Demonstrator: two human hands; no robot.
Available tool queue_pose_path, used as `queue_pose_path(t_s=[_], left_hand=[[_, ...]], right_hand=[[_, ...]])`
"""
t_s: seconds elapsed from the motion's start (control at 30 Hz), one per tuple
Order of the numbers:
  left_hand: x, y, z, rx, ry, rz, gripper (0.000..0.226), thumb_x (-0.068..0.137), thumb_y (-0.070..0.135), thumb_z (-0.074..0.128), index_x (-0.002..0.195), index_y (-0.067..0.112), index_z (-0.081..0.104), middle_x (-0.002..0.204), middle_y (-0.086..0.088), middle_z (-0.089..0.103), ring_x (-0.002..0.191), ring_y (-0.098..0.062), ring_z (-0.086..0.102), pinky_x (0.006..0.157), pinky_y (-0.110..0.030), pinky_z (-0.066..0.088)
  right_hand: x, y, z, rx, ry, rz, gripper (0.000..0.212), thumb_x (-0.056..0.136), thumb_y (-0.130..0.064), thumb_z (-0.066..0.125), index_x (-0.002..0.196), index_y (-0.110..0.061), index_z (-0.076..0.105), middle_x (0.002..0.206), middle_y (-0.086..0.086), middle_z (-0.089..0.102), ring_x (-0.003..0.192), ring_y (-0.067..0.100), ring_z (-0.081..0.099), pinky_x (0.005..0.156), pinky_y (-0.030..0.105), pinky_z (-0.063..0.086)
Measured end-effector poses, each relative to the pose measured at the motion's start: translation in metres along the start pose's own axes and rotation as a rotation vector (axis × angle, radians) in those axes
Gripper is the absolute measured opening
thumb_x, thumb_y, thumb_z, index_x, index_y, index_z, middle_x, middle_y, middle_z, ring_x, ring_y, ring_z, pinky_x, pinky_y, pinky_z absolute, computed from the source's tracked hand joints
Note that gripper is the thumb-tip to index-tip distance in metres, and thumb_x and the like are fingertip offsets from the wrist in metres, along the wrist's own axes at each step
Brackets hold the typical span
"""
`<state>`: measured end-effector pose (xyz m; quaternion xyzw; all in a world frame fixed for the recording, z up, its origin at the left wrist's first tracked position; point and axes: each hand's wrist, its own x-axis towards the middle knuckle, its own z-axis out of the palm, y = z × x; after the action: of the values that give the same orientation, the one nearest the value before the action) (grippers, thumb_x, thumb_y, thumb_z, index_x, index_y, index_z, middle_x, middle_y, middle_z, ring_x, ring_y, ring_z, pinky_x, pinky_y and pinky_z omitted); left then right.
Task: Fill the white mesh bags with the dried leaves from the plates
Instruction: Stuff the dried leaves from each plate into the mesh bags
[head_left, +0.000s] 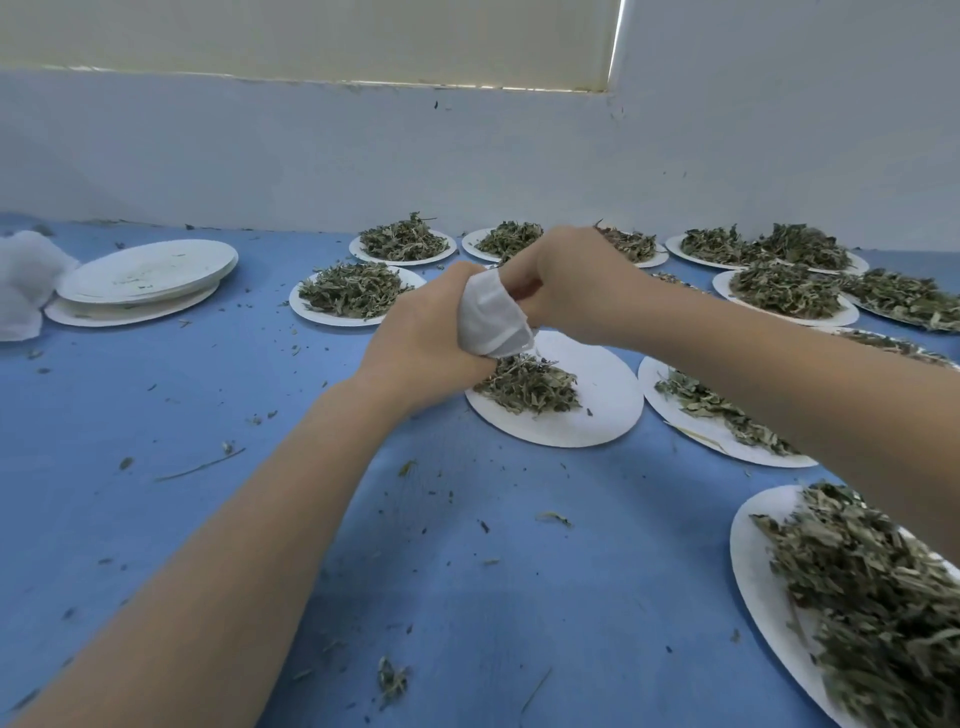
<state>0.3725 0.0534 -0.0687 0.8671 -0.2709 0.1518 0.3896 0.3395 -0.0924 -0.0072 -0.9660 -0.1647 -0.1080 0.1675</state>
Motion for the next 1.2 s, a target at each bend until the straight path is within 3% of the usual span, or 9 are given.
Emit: queue_pose_path(t_s=[0.1, 0.2, 0.33, 0.43, 0.57, 0.77, 0.9, 1.0, 1.2], left_hand=[[0.0, -0.001, -0.001, 0.04, 0.002, 0.024, 0.043, 0.066, 0.017, 0.072, 0.096, 0.031, 0.044, 0.079, 0.01, 0.054, 0.076, -0.019, 0.054, 0.06, -0.028, 0.041], [0.0, -0.006, -0.006, 0.153, 0.015, 0.017, 0.046, 0.068, 0.016, 0.071, 0.108, 0.021, 0.049, 0.082, 0.006, 0.052, 0.076, -0.021, 0.05, 0.06, -0.029, 0.036], [0.0, -0.013, -0.012, 0.299, 0.001, 0.015, 0.051, 0.069, 0.013, 0.066, 0.116, 0.013, 0.048, 0.091, -0.003, 0.056, 0.081, -0.027, 0.052, 0.063, -0.031, 0.037], [-0.001, -0.015, -0.011, 0.342, -0.027, 0.001, 0.052, 0.07, 0.013, 0.065, 0.118, 0.013, 0.046, 0.095, -0.004, 0.056, 0.087, -0.029, 0.052, 0.067, -0.032, 0.035], [-0.002, -0.015, -0.009, 0.34, -0.041, -0.008, 0.051, 0.07, 0.015, 0.066, 0.117, 0.014, 0.046, 0.097, -0.006, 0.057, 0.088, -0.028, 0.052, 0.07, -0.035, 0.04], [-0.002, -0.016, -0.007, 0.323, -0.039, -0.007, 0.049, 0.07, 0.016, 0.067, 0.115, 0.015, 0.047, 0.096, -0.005, 0.057, 0.087, -0.028, 0.053, 0.069, -0.033, 0.04], [-0.003, -0.014, -0.004, 0.284, -0.071, 0.005, 0.055, 0.069, 0.02, 0.071, 0.119, 0.017, 0.048, 0.101, -0.004, 0.059, 0.092, -0.027, 0.054, 0.073, -0.034, 0.044], [-0.003, -0.011, -0.003, 0.271, -0.095, 0.017, 0.061, 0.068, 0.02, 0.073, 0.123, 0.02, 0.047, 0.105, -0.004, 0.06, 0.095, -0.026, 0.055, 0.078, -0.037, 0.046], [-0.004, -0.007, -0.001, 0.235, -0.096, 0.041, 0.063, 0.065, 0.02, 0.074, 0.122, 0.021, 0.047, 0.103, -0.002, 0.059, 0.093, -0.026, 0.054, 0.079, -0.036, 0.047]], right_hand=[[-0.006, 0.002, -0.004, 0.242, -0.106, 0.018, 0.023, 0.084, -0.01, 0.066, 0.104, -0.021, 0.073, 0.091, -0.002, 0.074, 0.08, 0.008, 0.065, 0.073, 0.015, 0.051], [-0.011, 0.017, -0.012, 0.381, -0.069, 0.046, 0.027, 0.088, -0.011, 0.063, 0.11, -0.026, 0.068, 0.094, -0.01, 0.073, 0.086, 0.0, 0.067, 0.086, 0.021, 0.053], [-0.023, 0.031, -0.004, 0.067, -0.075, 0.138, 0.024, 0.081, -0.051, 0.063, 0.099, -0.036, 0.06, 0.093, -0.016, 0.064, 0.072, -0.003, 0.061, 0.058, 0.015, 0.049], [-0.028, 0.036, 0.021, -0.063, -0.253, 0.213, 0.048, 0.071, -0.069, 0.06, 0.105, -0.038, 0.047, 0.104, -0.005, 0.051, 0.085, 0.007, 0.052, 0.066, 0.024, 0.039], [-0.031, 0.042, 0.04, -0.101, -0.206, 0.224, 0.036, 0.081, -0.042, 0.064, 0.11, -0.027, 0.048, 0.106, 0.004, 0.053, 0.078, 0.009, 0.046, 0.069, 0.029, 0.038], [-0.035, 0.051, 0.019, -0.018, -0.035, 0.276, 0.019, 0.081, -0.024, 0.07, 0.099, -0.02, 0.069, 0.092, -0.004, 0.069, 0.069, 0.005, 0.055, 0.048, 0.002, 0.036], [-0.036, 0.048, -0.011, 0.173, 0.068, 0.265, 0.015, 0.077, -0.03, 0.076, 0.09, -0.025, 0.073, 0.061, -0.02, 0.066, 0.071, 0.008, 0.067, 0.053, 0.014, 0.048], [-0.03, 0.04, -0.02, 0.229, 0.062, 0.192, 0.015, 0.073, -0.03, 0.078, 0.087, -0.028, 0.074, 0.069, -0.012, 0.071, 0.076, 0.007, 0.068, 0.072, 0.018, 0.054], [-0.017, 0.022, -0.014, 0.051, -0.023, 0.055, 0.017, 0.076, -0.023, 0.077, 0.091, -0.03, 0.075, 0.074, -0.011, 0.071, 0.074, 0.005, 0.065, 0.074, 0.025, 0.053]])
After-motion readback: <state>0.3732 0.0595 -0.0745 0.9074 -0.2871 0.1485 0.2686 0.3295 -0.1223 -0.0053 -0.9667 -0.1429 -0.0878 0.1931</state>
